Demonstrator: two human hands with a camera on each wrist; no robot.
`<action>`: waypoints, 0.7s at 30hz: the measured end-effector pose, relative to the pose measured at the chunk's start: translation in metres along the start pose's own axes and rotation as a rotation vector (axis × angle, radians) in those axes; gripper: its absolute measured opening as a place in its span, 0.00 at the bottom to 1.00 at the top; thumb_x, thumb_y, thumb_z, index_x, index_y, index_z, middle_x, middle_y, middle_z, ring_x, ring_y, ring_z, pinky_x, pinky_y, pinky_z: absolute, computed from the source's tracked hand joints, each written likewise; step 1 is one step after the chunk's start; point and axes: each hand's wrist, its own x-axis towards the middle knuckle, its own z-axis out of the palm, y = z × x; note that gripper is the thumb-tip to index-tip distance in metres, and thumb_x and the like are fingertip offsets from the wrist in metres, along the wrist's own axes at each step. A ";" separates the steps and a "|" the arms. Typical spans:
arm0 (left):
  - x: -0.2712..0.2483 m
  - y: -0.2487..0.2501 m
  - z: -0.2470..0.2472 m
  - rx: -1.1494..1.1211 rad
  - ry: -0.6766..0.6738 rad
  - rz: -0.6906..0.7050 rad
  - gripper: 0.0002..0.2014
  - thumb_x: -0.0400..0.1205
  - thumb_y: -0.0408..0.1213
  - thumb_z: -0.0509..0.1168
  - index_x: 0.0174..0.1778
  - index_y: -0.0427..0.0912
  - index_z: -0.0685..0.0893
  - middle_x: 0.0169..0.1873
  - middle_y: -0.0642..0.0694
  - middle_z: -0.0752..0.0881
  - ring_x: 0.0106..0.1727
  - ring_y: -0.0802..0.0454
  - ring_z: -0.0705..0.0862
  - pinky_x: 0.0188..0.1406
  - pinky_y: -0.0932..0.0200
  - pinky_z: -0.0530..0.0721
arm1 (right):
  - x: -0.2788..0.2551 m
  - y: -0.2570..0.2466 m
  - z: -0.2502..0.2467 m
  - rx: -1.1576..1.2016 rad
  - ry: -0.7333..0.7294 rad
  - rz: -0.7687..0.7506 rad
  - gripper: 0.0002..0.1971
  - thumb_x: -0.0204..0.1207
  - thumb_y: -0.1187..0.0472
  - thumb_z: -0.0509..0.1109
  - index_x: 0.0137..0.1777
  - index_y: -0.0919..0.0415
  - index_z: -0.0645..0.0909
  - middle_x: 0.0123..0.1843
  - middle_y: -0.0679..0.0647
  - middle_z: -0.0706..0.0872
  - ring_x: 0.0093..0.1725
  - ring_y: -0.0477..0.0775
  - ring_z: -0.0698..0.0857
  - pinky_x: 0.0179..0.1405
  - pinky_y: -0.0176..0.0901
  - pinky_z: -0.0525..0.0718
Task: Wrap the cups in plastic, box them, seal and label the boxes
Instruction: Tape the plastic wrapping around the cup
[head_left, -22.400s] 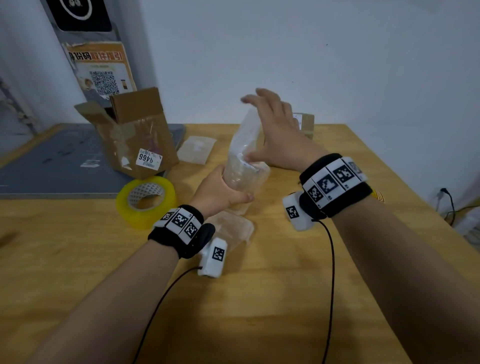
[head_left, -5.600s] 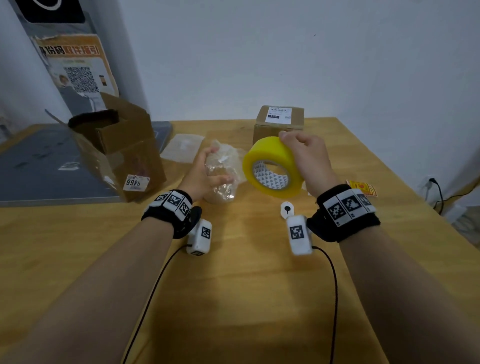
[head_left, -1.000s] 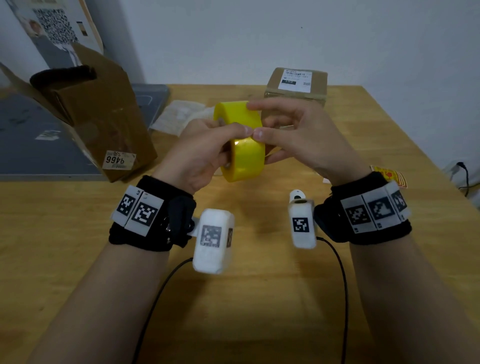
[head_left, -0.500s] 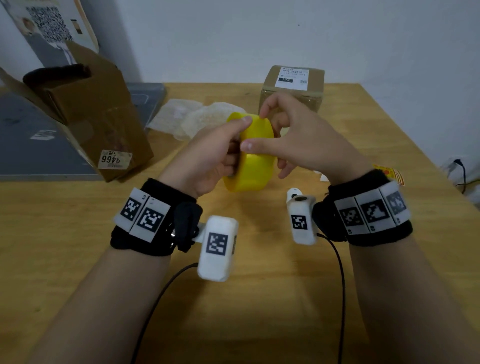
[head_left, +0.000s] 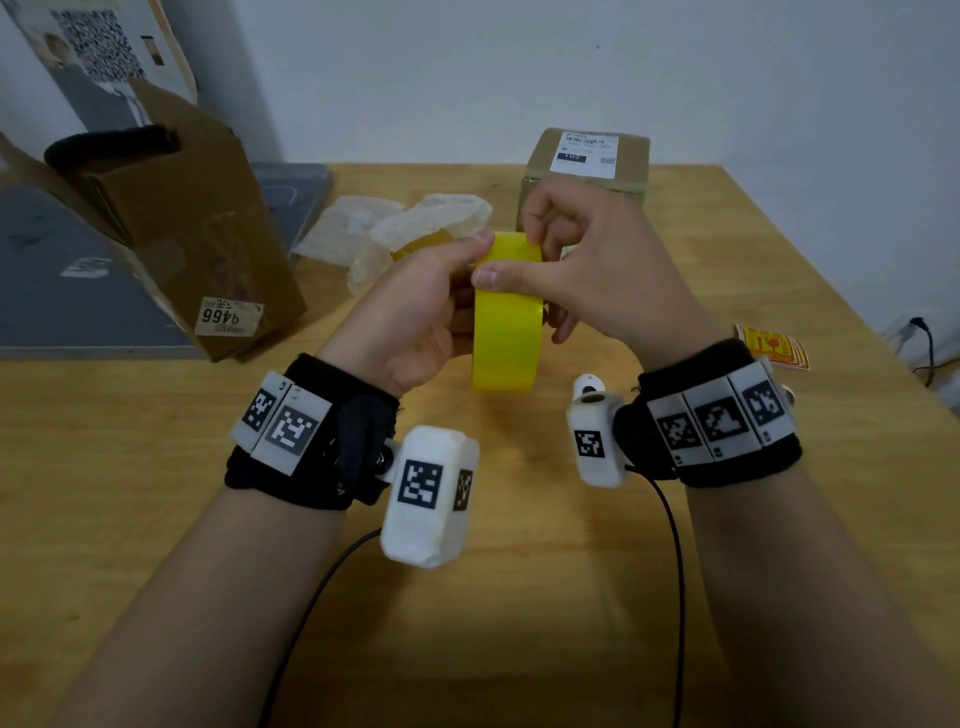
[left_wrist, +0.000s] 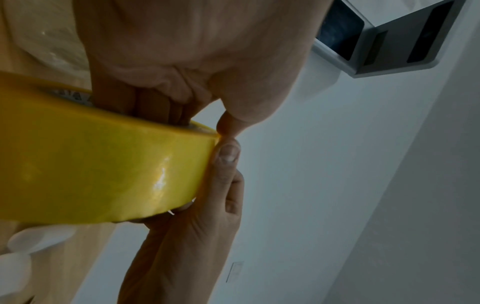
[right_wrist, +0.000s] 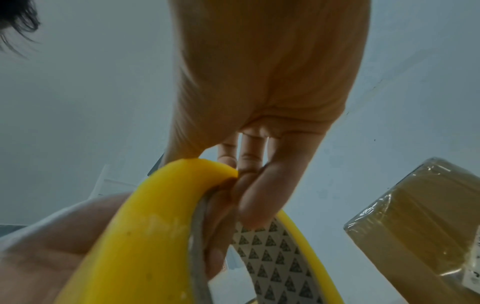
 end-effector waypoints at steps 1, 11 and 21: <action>0.000 0.000 0.000 -0.011 -0.001 -0.002 0.25 0.91 0.49 0.57 0.72 0.33 0.83 0.63 0.30 0.88 0.64 0.31 0.88 0.52 0.47 0.89 | 0.000 0.001 0.000 0.005 0.001 0.002 0.26 0.65 0.46 0.88 0.43 0.59 0.76 0.28 0.55 0.77 0.21 0.59 0.84 0.14 0.53 0.84; 0.000 0.001 -0.001 -0.049 0.014 0.021 0.24 0.92 0.49 0.56 0.73 0.33 0.83 0.65 0.29 0.87 0.59 0.35 0.90 0.48 0.48 0.91 | 0.001 0.004 0.005 0.077 0.001 -0.009 0.29 0.71 0.49 0.86 0.37 0.69 0.71 0.25 0.50 0.80 0.22 0.55 0.87 0.14 0.54 0.84; 0.007 -0.008 0.009 -0.113 0.080 0.043 0.21 0.91 0.49 0.59 0.75 0.40 0.81 0.61 0.40 0.91 0.57 0.46 0.92 0.53 0.50 0.92 | 0.003 0.005 -0.002 0.146 -0.106 0.351 0.11 0.84 0.46 0.72 0.55 0.52 0.84 0.48 0.50 0.89 0.34 0.48 0.91 0.31 0.52 0.91</action>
